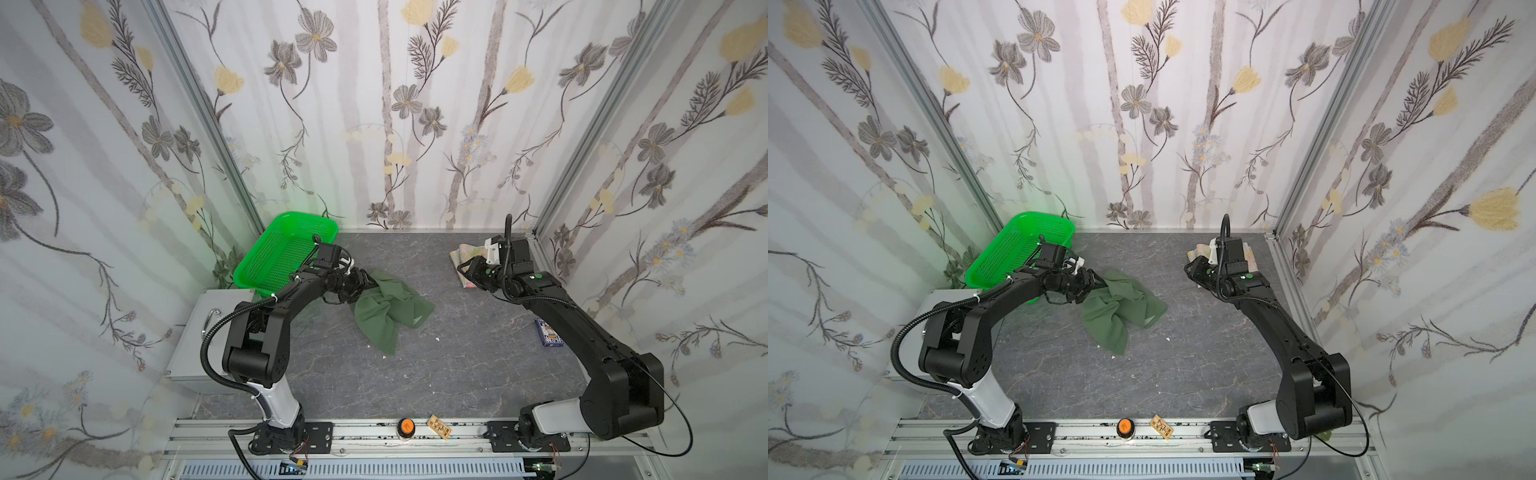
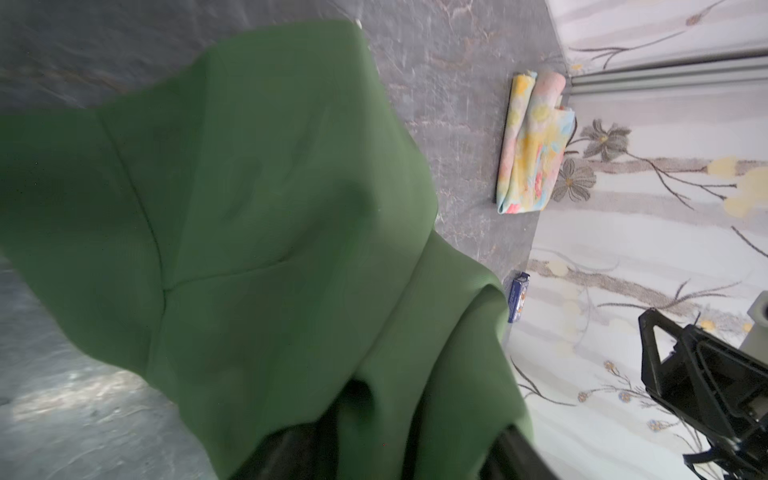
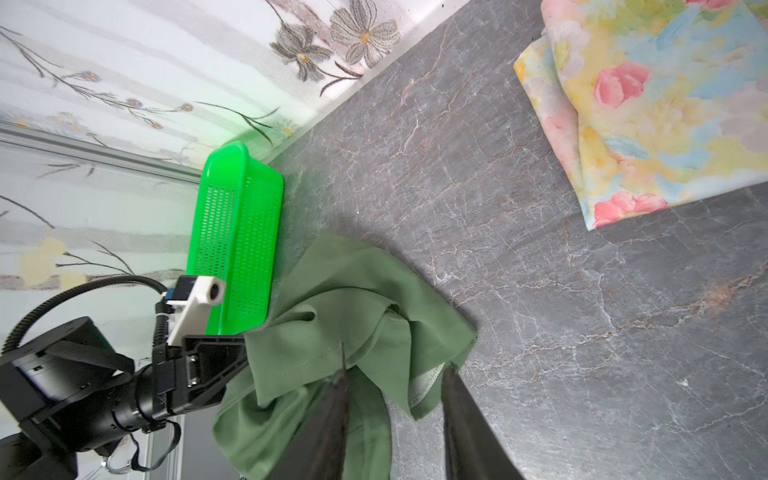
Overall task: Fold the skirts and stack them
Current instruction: 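Lift the green skirt out of the basket with the left gripper onto the table, then grasp the green skirt's edge with the right gripper near the left gripper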
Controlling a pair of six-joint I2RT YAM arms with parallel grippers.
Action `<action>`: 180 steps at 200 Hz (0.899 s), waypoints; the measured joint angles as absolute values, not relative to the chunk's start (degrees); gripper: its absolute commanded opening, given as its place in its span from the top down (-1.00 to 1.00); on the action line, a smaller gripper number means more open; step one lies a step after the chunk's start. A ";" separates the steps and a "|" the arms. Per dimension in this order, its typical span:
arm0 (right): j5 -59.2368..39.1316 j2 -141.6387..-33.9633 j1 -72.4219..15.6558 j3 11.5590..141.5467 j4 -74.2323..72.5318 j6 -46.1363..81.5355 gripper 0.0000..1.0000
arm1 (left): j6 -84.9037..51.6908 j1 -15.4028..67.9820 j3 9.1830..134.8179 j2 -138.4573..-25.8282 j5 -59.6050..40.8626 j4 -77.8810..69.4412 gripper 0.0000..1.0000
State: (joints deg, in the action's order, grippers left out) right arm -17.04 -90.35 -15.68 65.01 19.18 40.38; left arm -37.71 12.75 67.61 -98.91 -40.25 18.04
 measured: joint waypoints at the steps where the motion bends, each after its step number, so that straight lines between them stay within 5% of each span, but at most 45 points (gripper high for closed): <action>1: -16.97 -90.37 -15.77 65.01 19.22 40.34 0.22 | -37.71 12.64 67.59 -98.76 -40.14 17.98 -1.00; 114: -10.72 -106.80 -31.97 69.28 21.96 33.36 -0.04 | -34.22 10.31 58.41 -78.30 -33.45 25.06 -1.00; 180: -16.91 -106.65 -33.30 69.21 17.69 34.06 -0.11 | -38.11 24.32 46.41 -67.72 -30.46 28.53 -0.98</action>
